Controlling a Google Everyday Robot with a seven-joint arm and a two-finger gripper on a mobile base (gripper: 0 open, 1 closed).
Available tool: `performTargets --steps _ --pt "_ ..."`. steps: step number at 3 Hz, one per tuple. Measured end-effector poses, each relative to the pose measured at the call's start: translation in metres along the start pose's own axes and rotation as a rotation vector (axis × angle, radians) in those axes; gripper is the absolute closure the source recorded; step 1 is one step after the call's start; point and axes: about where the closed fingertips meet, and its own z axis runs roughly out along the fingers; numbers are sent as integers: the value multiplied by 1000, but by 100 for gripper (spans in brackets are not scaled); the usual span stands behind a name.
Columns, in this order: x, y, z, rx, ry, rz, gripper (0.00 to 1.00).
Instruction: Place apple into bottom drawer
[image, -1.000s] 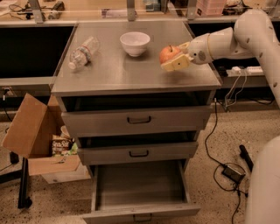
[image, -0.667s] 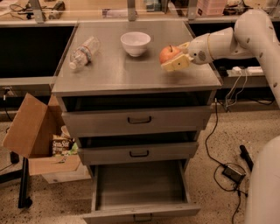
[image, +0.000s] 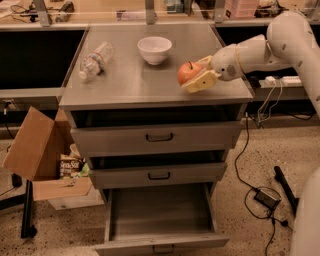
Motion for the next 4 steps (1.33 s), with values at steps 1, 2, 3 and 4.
performTargets --steps 1,2,3,4 --pt "6 61 4 -169 38 -13 100" --pt "40 111 7 -276 117 19 100" --pt "40 111 7 -276 117 19 100" --pt "57 113 13 -233 171 2 100"
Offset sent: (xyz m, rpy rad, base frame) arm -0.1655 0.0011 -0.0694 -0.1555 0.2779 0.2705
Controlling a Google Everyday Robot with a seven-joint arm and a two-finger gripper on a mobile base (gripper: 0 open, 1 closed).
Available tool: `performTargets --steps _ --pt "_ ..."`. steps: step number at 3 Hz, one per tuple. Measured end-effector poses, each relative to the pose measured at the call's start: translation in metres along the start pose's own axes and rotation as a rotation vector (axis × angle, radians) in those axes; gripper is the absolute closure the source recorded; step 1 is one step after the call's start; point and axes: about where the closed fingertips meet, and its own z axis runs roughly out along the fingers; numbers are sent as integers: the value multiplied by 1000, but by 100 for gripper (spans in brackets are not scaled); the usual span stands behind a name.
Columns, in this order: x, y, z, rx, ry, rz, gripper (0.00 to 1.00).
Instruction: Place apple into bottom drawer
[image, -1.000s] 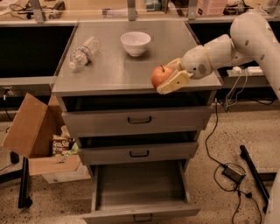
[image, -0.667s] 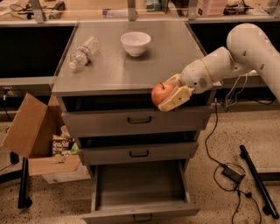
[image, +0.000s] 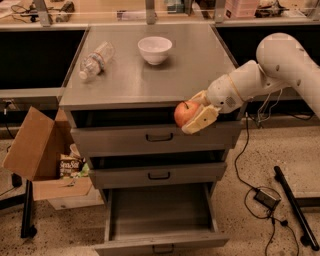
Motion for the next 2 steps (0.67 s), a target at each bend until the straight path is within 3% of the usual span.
performTargets --steps 1,2 --pt "22 13 2 111 62 -38 100" --pt "67 25 18 204 85 13 100"
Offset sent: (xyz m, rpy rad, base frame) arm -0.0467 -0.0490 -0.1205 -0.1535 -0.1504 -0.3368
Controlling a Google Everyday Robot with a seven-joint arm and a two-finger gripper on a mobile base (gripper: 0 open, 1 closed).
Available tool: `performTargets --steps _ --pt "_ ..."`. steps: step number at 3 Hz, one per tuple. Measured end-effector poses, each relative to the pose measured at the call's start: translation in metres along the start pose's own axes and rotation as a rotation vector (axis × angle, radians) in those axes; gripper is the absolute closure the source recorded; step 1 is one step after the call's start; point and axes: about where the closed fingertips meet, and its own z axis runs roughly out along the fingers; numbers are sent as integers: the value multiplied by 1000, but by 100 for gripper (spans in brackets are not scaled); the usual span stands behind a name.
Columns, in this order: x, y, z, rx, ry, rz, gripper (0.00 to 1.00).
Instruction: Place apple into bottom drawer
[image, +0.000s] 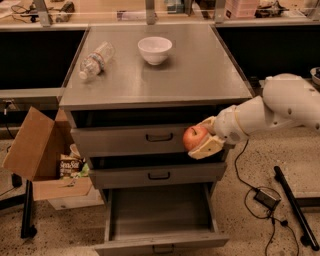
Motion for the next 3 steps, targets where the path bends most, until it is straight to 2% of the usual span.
performTargets --steps 1,2,3 --pt "55 17 26 75 13 87 100" --pt "127 41 55 172 20 188 100" --pt "119 30 54 200 12 177 100"
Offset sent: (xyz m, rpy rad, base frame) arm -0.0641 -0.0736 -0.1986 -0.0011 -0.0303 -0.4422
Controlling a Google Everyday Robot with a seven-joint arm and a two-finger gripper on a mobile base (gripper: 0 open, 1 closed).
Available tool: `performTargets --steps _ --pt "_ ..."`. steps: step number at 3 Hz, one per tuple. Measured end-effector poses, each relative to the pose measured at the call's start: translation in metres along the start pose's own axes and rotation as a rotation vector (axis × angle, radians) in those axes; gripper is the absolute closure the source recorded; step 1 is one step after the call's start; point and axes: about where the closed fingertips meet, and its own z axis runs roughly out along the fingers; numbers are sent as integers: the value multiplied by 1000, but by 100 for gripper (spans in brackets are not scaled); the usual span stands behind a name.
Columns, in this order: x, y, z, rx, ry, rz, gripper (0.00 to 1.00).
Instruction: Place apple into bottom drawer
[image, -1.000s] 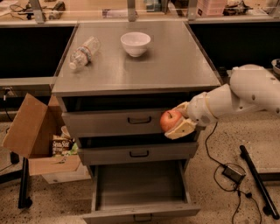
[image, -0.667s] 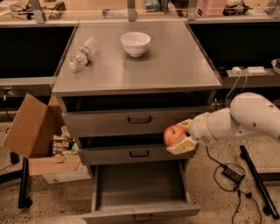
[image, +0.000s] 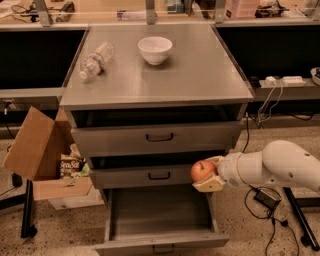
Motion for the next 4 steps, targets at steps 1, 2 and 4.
performTargets --steps 1,2,4 --pt "0 2 0 -9 2 0 100" --pt "28 4 29 -1 17 22 100" --pt "154 5 146 17 123 149 100"
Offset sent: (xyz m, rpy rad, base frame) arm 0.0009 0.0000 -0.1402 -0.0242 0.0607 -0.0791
